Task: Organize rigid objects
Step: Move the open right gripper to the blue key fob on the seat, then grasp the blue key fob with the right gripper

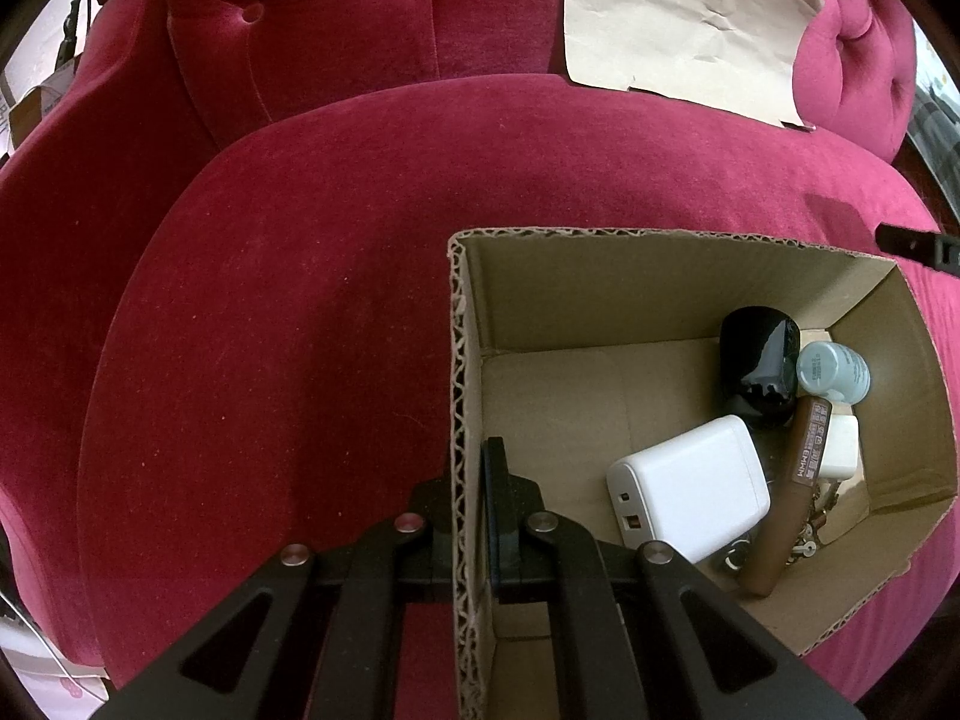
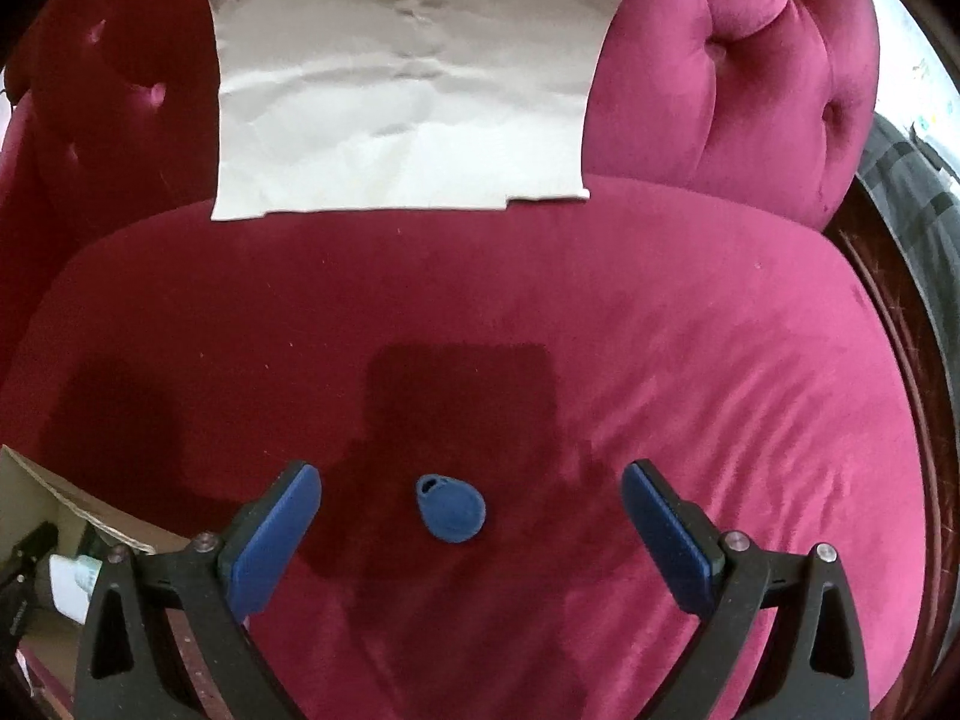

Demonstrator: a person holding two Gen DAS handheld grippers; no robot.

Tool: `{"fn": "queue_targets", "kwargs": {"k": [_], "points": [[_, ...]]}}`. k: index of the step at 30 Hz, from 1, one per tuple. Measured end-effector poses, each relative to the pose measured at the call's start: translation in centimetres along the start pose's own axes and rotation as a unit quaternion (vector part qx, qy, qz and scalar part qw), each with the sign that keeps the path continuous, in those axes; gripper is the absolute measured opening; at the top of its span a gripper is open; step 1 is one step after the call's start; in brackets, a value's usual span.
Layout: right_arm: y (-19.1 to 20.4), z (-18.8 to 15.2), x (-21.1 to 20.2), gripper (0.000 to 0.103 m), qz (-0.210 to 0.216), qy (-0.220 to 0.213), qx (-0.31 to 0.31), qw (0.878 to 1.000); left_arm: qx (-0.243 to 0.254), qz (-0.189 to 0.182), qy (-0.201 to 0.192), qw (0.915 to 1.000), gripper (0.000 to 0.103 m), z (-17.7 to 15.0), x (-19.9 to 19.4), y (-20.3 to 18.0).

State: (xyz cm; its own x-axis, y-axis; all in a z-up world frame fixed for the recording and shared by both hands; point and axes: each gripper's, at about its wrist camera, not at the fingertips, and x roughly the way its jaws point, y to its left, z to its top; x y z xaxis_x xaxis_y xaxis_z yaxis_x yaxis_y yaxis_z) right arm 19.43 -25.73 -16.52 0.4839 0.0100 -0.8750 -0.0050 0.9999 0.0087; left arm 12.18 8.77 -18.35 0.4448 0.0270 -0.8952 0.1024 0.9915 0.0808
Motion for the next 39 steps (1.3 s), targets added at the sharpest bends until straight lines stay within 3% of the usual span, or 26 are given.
{"fn": "queue_targets", "kwargs": {"k": [14, 24, 26, 27, 29, 31, 39], "points": [[-0.7, -1.5, 3.8, 0.102, 0.003, 0.042, -0.009, 0.999, 0.0, 0.0, 0.0, 1.0, 0.004, 0.0, 0.0, 0.0], [-0.7, -2.2, 3.9, 0.101, 0.006, 0.033, -0.016, 0.999, 0.0, 0.001, 0.0, 1.0, 0.004, 0.0, 0.0, -0.1], [-0.6, -2.3, 3.7, 0.095, 0.006, 0.031, -0.016, 0.999, 0.0, 0.001, 0.0, 1.0, 0.004, 0.0, 0.0, -0.1], [-0.4, -2.4, 3.7, 0.087, 0.007, 0.029, -0.017, 0.999, 0.0, 0.001, 0.0, 1.0, 0.004, 0.0, 0.0, -0.1], [-0.1, -2.4, 3.0, 0.065, 0.007, 0.02, -0.017, 1.0, 0.0, 0.002, 0.0, 1.0, 0.004, 0.0, 0.0, -0.1], [0.4, -2.4, 2.4, 0.028, 0.011, 0.014, -0.022, 1.0, 0.0, 0.002, 0.0, 1.0, 0.004, -0.1, 0.0, -0.1], [0.2, -2.3, 2.0, 0.027, 0.013, 0.01, -0.02, 1.0, -0.001, 0.002, 0.0, 1.0, 0.004, 0.0, 0.0, 0.0]]}}
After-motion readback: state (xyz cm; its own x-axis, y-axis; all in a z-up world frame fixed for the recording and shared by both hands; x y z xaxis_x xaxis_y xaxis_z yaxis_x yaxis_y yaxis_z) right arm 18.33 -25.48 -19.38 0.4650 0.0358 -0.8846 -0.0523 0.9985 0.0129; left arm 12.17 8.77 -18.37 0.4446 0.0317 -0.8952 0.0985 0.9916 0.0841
